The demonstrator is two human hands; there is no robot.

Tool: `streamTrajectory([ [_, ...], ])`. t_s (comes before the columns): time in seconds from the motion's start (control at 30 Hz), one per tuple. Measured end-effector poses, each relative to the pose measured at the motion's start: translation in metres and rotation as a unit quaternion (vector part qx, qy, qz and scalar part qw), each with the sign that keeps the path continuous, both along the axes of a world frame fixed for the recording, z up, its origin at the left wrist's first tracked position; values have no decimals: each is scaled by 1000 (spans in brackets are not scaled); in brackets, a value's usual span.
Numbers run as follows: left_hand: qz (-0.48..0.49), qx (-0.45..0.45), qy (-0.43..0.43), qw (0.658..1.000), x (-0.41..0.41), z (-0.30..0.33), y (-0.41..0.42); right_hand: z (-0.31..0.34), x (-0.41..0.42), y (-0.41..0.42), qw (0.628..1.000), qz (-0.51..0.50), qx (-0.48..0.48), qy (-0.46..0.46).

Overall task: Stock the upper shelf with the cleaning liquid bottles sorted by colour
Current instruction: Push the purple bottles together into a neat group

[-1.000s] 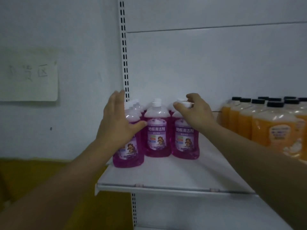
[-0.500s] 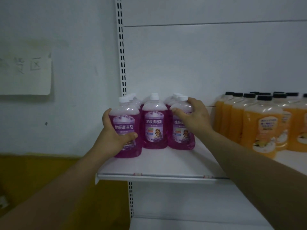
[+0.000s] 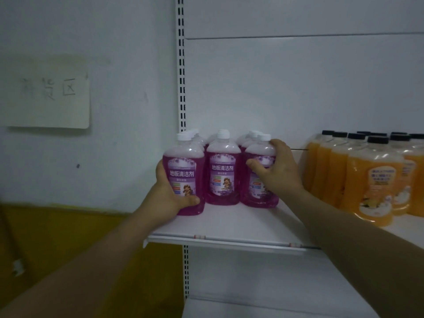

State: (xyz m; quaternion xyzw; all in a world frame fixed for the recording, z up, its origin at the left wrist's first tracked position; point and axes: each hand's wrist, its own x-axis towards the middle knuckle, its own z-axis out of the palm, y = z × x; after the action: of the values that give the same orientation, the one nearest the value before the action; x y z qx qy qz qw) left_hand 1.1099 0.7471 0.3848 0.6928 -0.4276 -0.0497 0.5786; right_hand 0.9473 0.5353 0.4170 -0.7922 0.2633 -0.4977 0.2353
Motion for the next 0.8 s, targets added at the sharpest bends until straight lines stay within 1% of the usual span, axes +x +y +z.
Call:
streamTrajectory([
  [0.17, -7, 7, 5, 1000, 3, 1, 0, -1, 0, 3, 1000, -3, 12, 0],
  [0.3, -16, 19, -3, 1000, 6, 3, 5, 5, -3, 11, 999, -11, 10, 33],
  [0.43, -21, 27, -18, 999, 0, 26, 19, 22, -9, 17, 995, -27, 24, 94],
  [0.5, -7, 25, -69, 997, -6, 46, 26, 34, -12, 22, 991, -44, 14, 123],
  [0.53, 7, 30, -120, 992, -7, 55, 28, 40, -14, 24, 989, -53, 5, 136],
  [0.6, 38, 67, -246, 966, -11, 73, 29, 53, -18, 29, 984, -69, -24, 162],
  [0.67, 42, 108, -336, 935, -17, 87, 25, 68, -24, 33, 978, -80, -54, 186],
  [0.73, 27, 131, -387, 912, -30, 98, 19, 82, -32, 36, 967, -100, -80, 220],
  [0.8, 5, 137, -419, 897, -47, 106, 11, 94, -44, 35, 956, -122, -90, 249],
])
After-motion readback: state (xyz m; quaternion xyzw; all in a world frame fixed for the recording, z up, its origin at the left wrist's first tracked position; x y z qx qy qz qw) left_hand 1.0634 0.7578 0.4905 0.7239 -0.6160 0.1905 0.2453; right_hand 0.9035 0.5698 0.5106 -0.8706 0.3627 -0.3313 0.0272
